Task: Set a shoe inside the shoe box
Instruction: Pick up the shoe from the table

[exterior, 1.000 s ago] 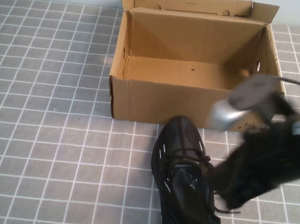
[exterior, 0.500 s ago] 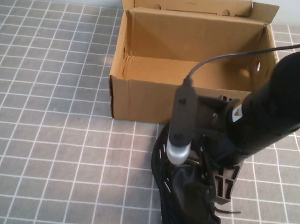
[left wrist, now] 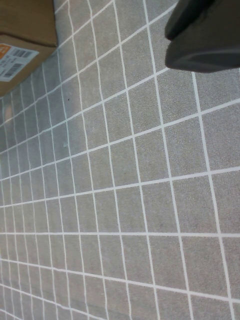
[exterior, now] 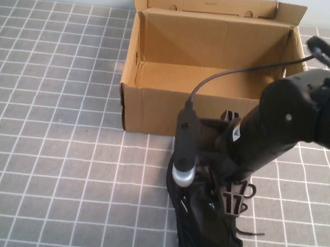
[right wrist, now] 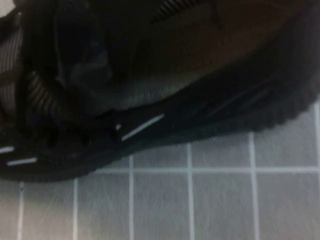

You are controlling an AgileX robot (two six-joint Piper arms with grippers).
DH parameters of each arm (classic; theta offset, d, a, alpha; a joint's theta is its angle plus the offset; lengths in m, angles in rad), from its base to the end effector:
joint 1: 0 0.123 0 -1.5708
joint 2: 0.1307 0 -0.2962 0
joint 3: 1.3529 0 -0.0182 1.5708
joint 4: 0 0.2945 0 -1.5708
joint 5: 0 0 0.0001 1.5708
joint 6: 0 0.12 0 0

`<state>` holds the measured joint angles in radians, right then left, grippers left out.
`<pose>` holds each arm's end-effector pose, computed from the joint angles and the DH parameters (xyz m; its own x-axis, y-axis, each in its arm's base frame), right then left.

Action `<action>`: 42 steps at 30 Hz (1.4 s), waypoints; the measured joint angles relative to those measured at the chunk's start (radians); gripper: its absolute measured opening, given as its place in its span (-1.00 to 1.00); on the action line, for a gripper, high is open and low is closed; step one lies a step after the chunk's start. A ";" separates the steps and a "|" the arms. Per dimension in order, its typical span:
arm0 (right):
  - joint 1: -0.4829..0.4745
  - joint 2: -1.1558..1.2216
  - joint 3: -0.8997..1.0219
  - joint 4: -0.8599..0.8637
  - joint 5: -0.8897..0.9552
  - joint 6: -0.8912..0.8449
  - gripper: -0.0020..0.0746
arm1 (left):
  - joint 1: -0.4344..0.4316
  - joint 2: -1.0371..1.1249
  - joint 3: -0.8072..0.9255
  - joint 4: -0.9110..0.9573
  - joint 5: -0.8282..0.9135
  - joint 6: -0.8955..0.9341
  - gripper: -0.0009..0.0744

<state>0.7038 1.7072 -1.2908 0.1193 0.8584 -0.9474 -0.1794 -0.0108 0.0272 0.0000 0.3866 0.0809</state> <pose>0.3039 0.2721 0.2200 0.0563 -0.9500 -0.3071 -0.9720 0.0181 -0.2342 0.1106 -0.0201 0.1601 -0.2902 0.1347 -0.9474 0.2026 0.9763 0.0768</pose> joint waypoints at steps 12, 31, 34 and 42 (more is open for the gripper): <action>0.001 0.030 0.000 -0.048 -0.029 0.058 -0.66 | 0.000 0.000 0.000 0.000 0.000 0.000 -0.98; 0.006 -0.190 -0.095 0.020 0.197 0.315 -0.95 | 0.000 0.000 0.000 0.000 0.000 0.000 -0.98; 0.006 -0.240 -0.139 0.020 0.259 0.416 -0.95 | 0.000 0.000 0.000 0.000 0.000 0.000 -0.98; 0.006 -0.259 -0.294 0.013 0.376 0.585 -0.95 | 0.000 0.000 0.000 0.000 0.000 0.000 -0.98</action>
<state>0.7095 1.4480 -1.5849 0.1323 1.2341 -0.3626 -0.1794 -0.0108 0.0272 0.0000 0.3866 0.0809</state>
